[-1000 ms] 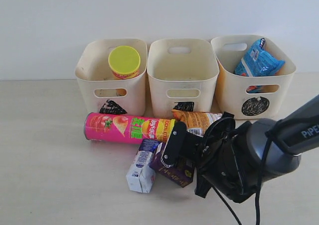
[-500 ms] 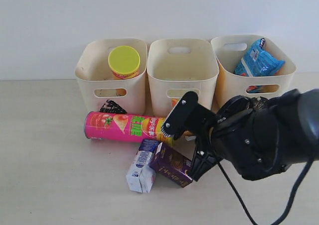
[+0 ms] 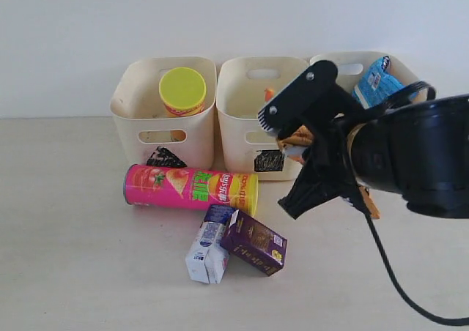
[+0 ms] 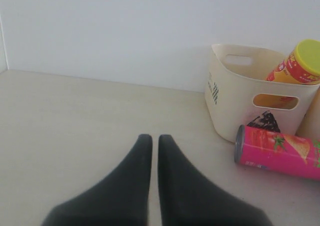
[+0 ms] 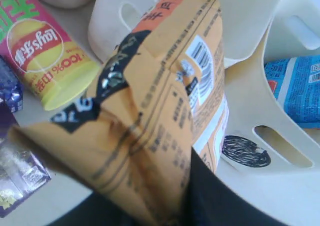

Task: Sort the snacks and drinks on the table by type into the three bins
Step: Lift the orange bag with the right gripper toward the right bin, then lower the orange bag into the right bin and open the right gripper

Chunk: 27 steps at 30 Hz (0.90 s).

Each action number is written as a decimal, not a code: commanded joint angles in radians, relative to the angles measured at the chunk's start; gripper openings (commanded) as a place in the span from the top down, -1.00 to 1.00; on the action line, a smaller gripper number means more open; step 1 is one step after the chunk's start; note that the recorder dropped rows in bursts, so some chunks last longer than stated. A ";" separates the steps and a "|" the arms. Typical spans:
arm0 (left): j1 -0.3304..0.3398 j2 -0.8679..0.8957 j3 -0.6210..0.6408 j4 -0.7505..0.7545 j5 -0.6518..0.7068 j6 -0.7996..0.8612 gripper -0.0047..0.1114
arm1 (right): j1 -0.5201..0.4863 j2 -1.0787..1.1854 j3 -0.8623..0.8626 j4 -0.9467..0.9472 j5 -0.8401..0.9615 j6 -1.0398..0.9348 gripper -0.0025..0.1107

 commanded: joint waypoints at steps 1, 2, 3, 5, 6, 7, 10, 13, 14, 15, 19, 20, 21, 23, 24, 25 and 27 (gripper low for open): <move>-0.001 -0.004 -0.004 -0.003 -0.006 -0.007 0.85 | -0.002 -0.106 -0.002 0.018 -0.002 -0.013 0.96; -0.001 -0.004 -0.004 -0.003 -0.006 -0.007 0.85 | -0.002 -0.127 -0.002 0.018 -0.002 -0.013 0.96; -0.001 -0.004 -0.004 -0.003 -0.006 -0.007 0.85 | -0.002 -0.148 -0.002 0.018 -0.002 -0.013 0.96; -0.001 -0.004 -0.004 -0.003 -0.006 -0.007 0.85 | -0.004 -0.185 -0.002 0.018 -0.004 -0.013 0.96; -0.001 -0.004 -0.004 -0.003 -0.006 -0.007 0.85 | -0.016 -0.205 -0.002 0.018 -0.017 -0.013 0.96; -0.001 -0.004 -0.004 -0.003 -0.006 -0.007 0.85 | -0.029 -0.218 -0.002 0.020 -0.039 -0.006 0.96; -0.001 -0.004 -0.004 -0.003 -0.006 -0.007 0.85 | -0.104 -0.257 -0.002 0.020 -0.116 0.040 0.96; -0.001 -0.004 -0.004 -0.003 -0.006 -0.007 0.85 | -0.215 -0.267 -0.002 0.020 -0.230 0.090 0.96; -0.001 -0.004 -0.004 -0.003 -0.006 -0.007 0.85 | -0.255 -0.267 -0.002 0.020 -0.268 0.105 0.96; -0.001 -0.004 -0.004 -0.003 -0.006 -0.007 0.85 | -0.299 -0.264 -0.002 0.020 -0.319 0.125 0.96; -0.001 -0.004 -0.004 -0.003 -0.006 -0.007 0.85 | -0.476 -0.265 -0.002 0.020 -0.568 0.181 0.96; -0.001 -0.004 -0.004 -0.003 -0.006 -0.007 0.85 | -0.514 -0.265 -0.002 0.024 -0.612 0.186 0.96; -0.001 -0.004 -0.004 -0.003 -0.006 -0.007 0.85 | -0.562 -0.261 -0.002 0.051 -0.662 0.188 0.96; -0.001 -0.004 -0.004 -0.003 -0.006 -0.007 0.85 | -0.653 -0.238 -0.003 0.103 -0.739 0.186 0.96; -0.001 -0.004 -0.004 -0.003 -0.006 -0.007 0.85 | -0.696 -0.220 -0.003 0.130 -0.786 0.186 0.96; -0.001 -0.004 -0.004 -0.003 -0.006 -0.007 0.85 | -0.737 -0.196 -0.003 0.156 -0.846 0.181 0.96; -0.001 -0.004 -0.004 -0.003 -0.006 -0.007 0.85 | -0.802 -0.143 -0.009 0.201 -0.967 0.182 0.96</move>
